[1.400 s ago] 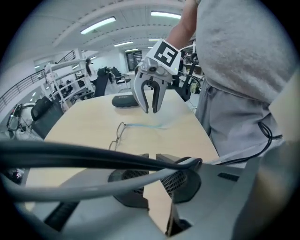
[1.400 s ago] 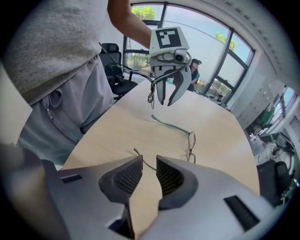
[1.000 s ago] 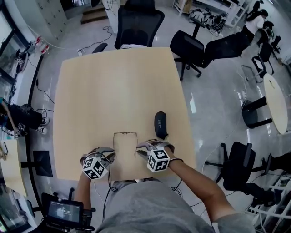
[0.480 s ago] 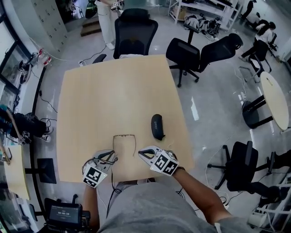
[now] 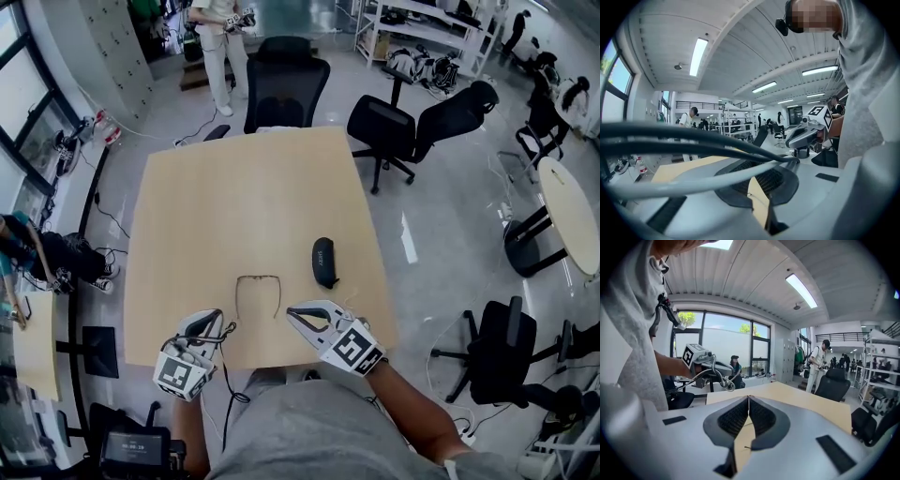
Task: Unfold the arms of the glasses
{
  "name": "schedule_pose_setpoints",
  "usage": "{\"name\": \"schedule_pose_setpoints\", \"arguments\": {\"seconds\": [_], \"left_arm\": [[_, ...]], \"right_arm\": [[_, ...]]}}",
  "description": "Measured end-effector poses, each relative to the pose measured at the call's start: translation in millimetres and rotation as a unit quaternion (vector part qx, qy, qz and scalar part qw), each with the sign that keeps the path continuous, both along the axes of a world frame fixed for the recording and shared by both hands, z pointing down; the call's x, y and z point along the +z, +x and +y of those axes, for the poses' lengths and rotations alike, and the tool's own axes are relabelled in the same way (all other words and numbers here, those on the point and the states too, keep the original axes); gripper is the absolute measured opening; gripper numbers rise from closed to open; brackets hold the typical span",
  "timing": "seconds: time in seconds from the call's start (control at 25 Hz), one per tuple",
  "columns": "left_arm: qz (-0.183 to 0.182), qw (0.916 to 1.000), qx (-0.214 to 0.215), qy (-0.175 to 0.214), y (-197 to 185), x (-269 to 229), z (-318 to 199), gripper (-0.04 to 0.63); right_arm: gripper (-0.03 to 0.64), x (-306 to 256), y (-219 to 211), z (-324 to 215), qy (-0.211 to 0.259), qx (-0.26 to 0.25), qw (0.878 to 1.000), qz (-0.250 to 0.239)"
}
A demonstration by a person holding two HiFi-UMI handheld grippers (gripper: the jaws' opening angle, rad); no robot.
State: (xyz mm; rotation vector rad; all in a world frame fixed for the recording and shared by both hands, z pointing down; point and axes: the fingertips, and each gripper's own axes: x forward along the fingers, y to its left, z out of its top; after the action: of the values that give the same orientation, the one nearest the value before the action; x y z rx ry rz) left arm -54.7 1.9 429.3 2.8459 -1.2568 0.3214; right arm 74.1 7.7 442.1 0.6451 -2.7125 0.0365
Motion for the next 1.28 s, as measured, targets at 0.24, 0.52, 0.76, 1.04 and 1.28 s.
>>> {"name": "schedule_pose_setpoints", "arguments": {"seconds": [0.24, 0.52, 0.76, 1.04, 1.28], "left_arm": [[0.003, 0.9991, -0.022, 0.037, 8, -37, 44, 0.006], [0.015, 0.9967, -0.047, 0.066, 3, -85, 72, 0.006], [0.016, 0.9943, -0.058, 0.087, -13, -111, 104, 0.006], [0.020, 0.9948, -0.044, 0.089, -50, -107, 174, 0.006], [0.023, 0.9948, -0.022, 0.097, -77, -109, 260, 0.006]], "right_arm": [[0.009, -55, 10, 21, 0.036, 0.004, 0.999, -0.026], [0.009, -105, 10, 36, 0.078, 0.003, 0.994, -0.074], [0.009, -133, 4, 59, 0.100, 0.013, 0.990, -0.101], [0.008, -141, -30, 112, 0.121, 0.057, 0.987, -0.092], [0.008, -141, -49, 206, 0.103, 0.085, 0.989, -0.067]]}}
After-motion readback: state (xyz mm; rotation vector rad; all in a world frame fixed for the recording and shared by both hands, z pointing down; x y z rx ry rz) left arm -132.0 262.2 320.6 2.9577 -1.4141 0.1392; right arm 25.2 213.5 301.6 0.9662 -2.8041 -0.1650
